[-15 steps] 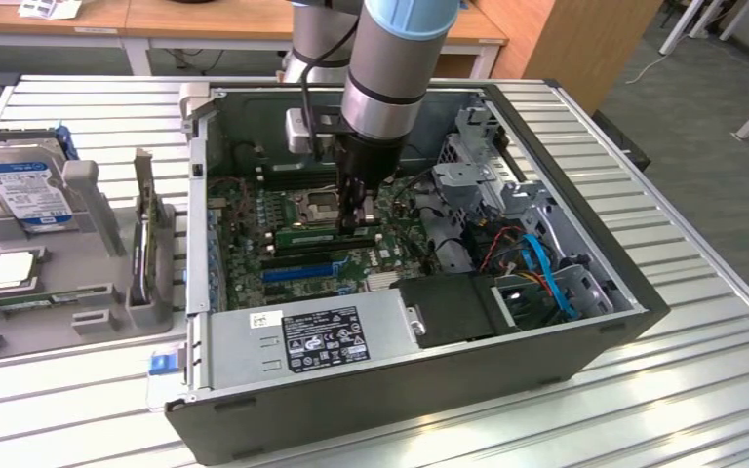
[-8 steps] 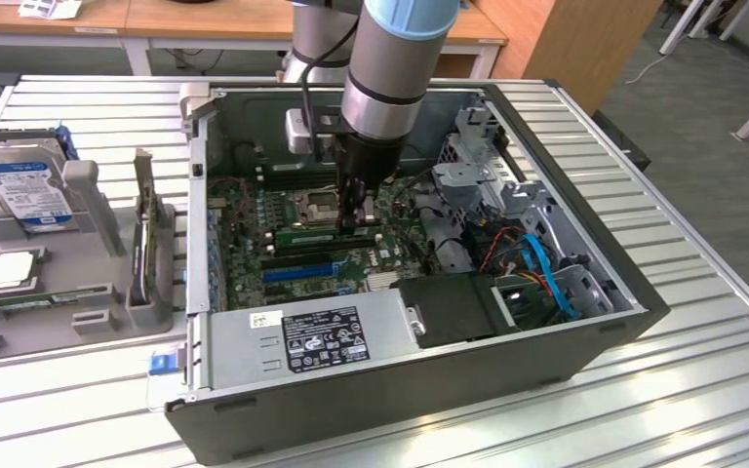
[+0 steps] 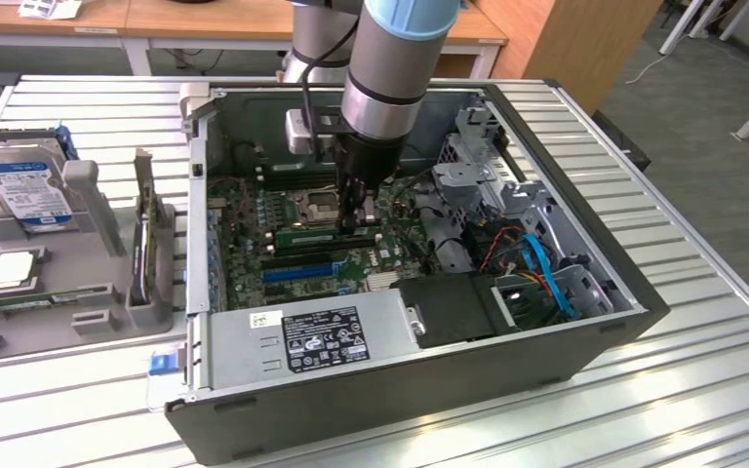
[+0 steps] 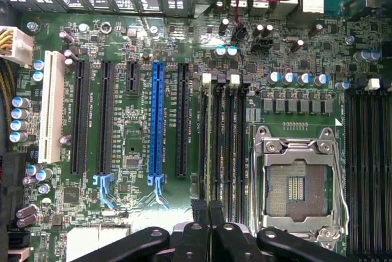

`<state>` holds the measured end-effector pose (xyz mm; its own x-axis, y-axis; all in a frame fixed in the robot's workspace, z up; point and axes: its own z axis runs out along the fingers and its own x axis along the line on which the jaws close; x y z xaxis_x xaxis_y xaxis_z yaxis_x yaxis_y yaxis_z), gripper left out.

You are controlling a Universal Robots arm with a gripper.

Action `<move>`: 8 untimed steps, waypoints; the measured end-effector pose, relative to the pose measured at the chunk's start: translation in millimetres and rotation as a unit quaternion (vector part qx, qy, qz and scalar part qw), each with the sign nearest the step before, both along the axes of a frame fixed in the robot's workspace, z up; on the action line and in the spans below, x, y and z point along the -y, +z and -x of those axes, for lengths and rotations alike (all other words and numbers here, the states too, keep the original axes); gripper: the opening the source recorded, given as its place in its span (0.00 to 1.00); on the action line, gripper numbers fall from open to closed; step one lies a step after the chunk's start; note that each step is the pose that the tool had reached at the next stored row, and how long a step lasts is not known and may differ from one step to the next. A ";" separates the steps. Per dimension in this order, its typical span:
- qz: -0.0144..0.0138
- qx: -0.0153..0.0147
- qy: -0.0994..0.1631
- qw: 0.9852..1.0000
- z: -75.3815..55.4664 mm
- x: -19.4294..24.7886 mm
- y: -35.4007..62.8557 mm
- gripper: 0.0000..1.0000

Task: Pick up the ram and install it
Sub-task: 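Insert the ram into the slot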

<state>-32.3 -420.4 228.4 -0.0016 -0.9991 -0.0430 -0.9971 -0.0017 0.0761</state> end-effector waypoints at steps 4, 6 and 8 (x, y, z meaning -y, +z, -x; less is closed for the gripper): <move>0.000 0.000 0.001 1.000 0.0 0.0 0.0 0.12; 0.000 0.000 0.002 1.000 0.0 0.0 0.0 0.12; 0.000 0.000 0.002 1.000 0.0 0.0 0.0 0.12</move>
<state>-32.3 -420.4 228.4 0.0024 -0.9990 -0.0435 -0.9971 -0.0057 0.0761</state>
